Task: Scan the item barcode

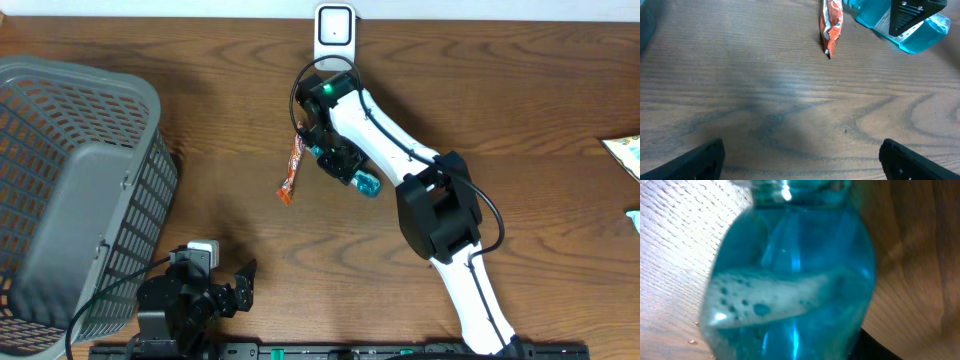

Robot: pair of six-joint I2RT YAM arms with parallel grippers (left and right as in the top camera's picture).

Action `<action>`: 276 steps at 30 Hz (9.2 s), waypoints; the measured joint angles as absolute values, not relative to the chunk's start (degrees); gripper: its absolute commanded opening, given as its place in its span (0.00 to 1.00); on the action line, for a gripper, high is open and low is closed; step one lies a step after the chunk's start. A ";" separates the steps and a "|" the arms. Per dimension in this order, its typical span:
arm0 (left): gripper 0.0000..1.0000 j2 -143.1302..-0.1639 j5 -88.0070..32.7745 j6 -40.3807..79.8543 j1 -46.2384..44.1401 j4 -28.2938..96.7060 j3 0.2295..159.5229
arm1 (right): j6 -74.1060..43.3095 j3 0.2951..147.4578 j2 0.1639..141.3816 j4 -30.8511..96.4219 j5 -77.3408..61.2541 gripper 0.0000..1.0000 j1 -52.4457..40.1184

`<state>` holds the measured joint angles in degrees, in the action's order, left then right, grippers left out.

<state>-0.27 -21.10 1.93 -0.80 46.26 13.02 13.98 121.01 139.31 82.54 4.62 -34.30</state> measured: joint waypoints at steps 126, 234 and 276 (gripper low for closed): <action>0.98 -0.32 -21.12 1.93 -0.80 46.37 13.13 | 5.10 40.49 72.31 6.20 -33.95 0.01 -20.78; 0.98 -0.32 -21.10 1.91 -0.80 46.39 13.13 | 68.84 104.75 135.31 9.98 48.86 0.03 -9.23; 0.98 -0.32 -21.10 1.93 -0.80 46.37 13.13 | -12.12 106.39 115.37 45.71 -31.24 0.99 -18.57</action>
